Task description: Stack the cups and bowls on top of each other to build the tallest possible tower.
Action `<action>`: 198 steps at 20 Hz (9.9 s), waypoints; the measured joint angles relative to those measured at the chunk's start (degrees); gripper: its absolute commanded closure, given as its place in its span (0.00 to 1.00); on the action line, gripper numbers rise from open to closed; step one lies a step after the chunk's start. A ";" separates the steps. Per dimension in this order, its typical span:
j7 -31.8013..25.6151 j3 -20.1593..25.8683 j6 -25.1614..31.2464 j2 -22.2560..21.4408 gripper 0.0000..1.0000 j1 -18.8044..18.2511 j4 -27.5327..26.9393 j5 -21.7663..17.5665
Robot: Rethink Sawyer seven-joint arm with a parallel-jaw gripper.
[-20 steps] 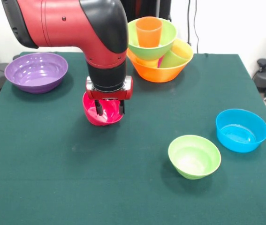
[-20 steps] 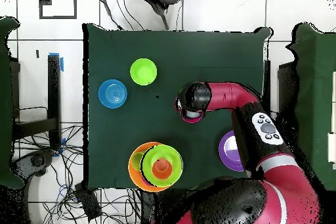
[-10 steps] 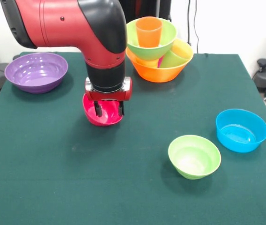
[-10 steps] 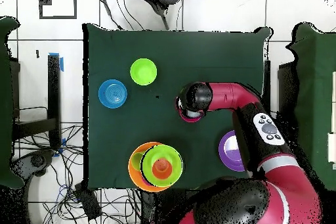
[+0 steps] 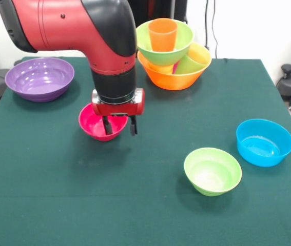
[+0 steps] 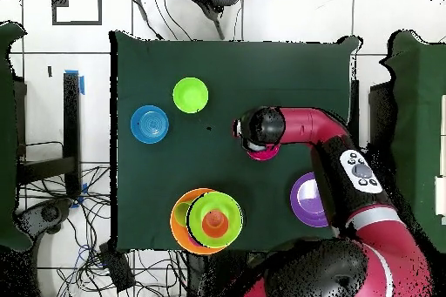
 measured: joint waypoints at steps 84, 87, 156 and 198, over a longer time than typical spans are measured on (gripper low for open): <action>0.00 -6.76 7.11 -30.38 1.00 7.16 12.01 -1.78; 0.00 -6.76 7.11 -31.56 1.00 7.18 12.42 -1.78; 18.27 -28.61 -4.96 -43.09 1.00 40.11 33.55 -7.16; 18.27 -35.85 -4.98 -36.69 1.00 48.70 33.51 -5.54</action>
